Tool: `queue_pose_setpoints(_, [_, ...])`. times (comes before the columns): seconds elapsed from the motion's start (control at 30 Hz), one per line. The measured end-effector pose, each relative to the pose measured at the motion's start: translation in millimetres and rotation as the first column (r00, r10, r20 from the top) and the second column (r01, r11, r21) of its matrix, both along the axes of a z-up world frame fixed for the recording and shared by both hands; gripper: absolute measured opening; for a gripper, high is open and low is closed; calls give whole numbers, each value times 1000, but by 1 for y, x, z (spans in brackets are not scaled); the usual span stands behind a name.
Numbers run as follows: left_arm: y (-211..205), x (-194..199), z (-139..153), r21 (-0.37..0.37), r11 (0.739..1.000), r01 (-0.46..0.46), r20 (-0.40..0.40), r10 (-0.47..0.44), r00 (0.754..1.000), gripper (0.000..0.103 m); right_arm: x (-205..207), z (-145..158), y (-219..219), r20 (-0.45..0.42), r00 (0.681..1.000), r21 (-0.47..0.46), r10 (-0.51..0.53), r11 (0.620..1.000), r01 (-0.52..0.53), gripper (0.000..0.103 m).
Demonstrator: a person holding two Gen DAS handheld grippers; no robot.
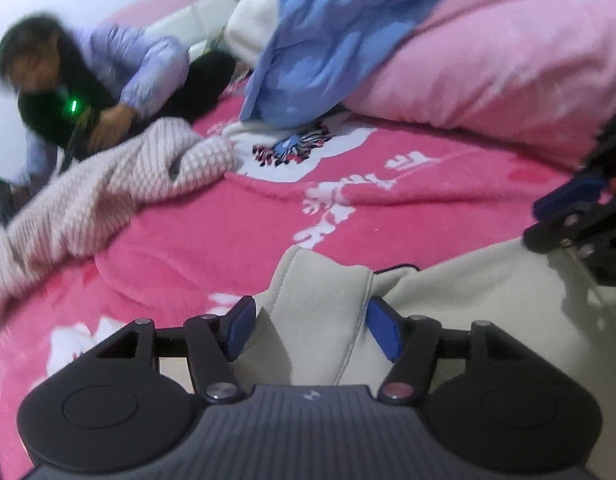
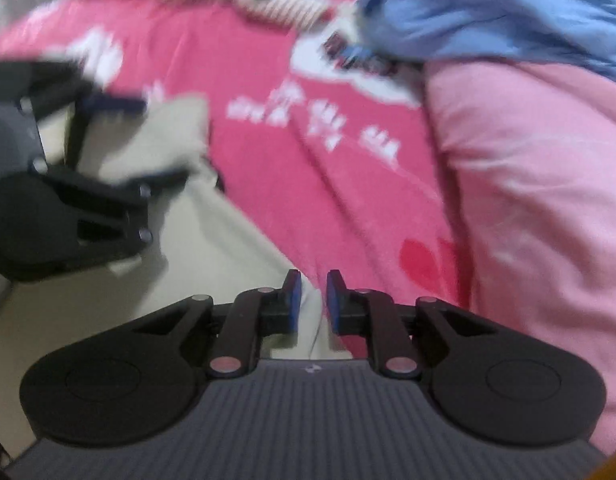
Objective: Fold clothes
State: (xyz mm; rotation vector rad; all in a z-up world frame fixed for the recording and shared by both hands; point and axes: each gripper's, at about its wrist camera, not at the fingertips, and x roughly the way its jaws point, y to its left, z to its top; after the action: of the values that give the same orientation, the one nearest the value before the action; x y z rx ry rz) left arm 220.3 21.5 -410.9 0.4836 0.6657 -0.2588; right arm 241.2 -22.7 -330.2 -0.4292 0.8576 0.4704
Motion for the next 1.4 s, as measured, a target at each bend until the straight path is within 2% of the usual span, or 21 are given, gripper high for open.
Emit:
queue_pose_setpoints(0.13, [6, -7, 17, -14, 1000, 3, -8, -3, 1000, 65, -35, 40, -26, 93, 990, 126, -106, 988, 94, 15])
queue_pose_setpoints(0.23, [6, -13, 26, 19, 1000, 11, -28, -10, 1000, 65, -70, 71, -59, 86, 979, 231, -187, 959, 163, 15])
queue_pose_setpoints(0.33, [6, -21, 40, 30, 1000, -8, -59, 10, 998, 65, -107, 101, -103, 66, 944, 293, -323, 911, 291, 16])
queue_pose_setpoints(0.4, [5, -31, 50, 32, 999, -30, -85, 33, 996, 65, -134, 125, -144, 50, 902, 324, -428, 862, 391, 19])
queue_pose_setpoints(0.47, [0, -44, 57, 25, 999, -45, -121, 47, 991, 65, -151, 146, -189, 49, 843, 360, -536, 797, 485, 31])
queue_pose_setpoints(0.5, [-2, -50, 60, 21, 998, -52, -139, 54, 989, 65, -157, 157, -215, 57, 800, 381, -597, 754, 535, 34])
queue_pose_setpoints(0.53, [-5, -57, 62, 17, 998, -55, -157, 57, 986, 65, -161, 166, -240, 60, 757, 398, -651, 711, 580, 43])
queue_pose_setpoints(0.63, [-24, -84, 58, 5, 999, -36, -211, 36, 977, 66, -150, 180, -312, 17, 609, 455, -793, 549, 701, 49])
queue_pose_setpoints(0.7, [-37, -102, 51, -3, 1000, -19, -246, 18, 969, 66, -137, 182, -356, -86, 562, 539, -823, 436, 721, 50])
queue_pose_setpoints(0.77, [-51, -120, 41, -8, 1000, -10, -294, 7, 956, 66, -121, 174, -388, -193, 557, 621, -808, 339, 707, 58])
queue_pose_setpoints(0.83, [-65, -136, 29, -2, 1000, 1, -346, -1, 938, 66, -99, 159, -407, -303, 550, 640, -778, 262, 722, 59])
queue_pose_setpoints(0.9, [-73, -150, 19, 8, 1000, 5, -382, -2, 924, 66, -80, 142, -416, -411, 601, 666, -685, 224, 711, 59])
queue_pose_setpoints(0.93, [-77, -156, 14, 14, 1000, 7, -398, -1, 917, 66, -76, 138, -416, -432, 624, 684, -652, 214, 697, 59])
queue_pose_setpoints(1.0, [-84, -167, 3, 27, 1000, 10, -426, 2, 905, 65, -72, 138, -411, -424, 669, 700, -611, 248, 670, 49])
queue_pose_setpoints(1.03, [-84, -169, -1, 33, 999, 4, -430, 11, 903, 65, -69, 141, -407, -411, 673, 685, -615, 278, 673, 23])
queue_pose_setpoints(1.07, [-84, -171, -2, 33, 999, -10, -431, 23, 902, 65, -67, 142, -403, -402, 673, 669, -621, 302, 679, 7])
queue_pose_setpoints(1.1, [-83, -172, -4, 32, 999, -24, -431, 36, 902, 65, -66, 145, -399, -396, 678, 673, -619, 308, 673, 7])
queue_pose_setpoints(1.13, [-81, -172, -4, 25, 999, -41, -437, 48, 898, 65, -67, 154, -392, -382, 700, 697, -604, 310, 647, 7])
queue_pose_setpoints(1.23, [-61, -166, 6, -27, 993, -112, -470, 86, 878, 64, -80, 189, -363, -309, 811, 787, -497, 345, 511, 6])
queue_pose_setpoints(1.33, [-25, -168, 23, -73, 974, -214, -503, 149, 851, 64, -92, 223, -311, -214, 925, 832, -314, 438, 341, 6])
queue_pose_setpoints(1.4, [10, -174, 37, -97, 949, -301, -523, 209, 826, 64, -100, 231, -265, -176, 970, 834, -171, 497, 239, 6])
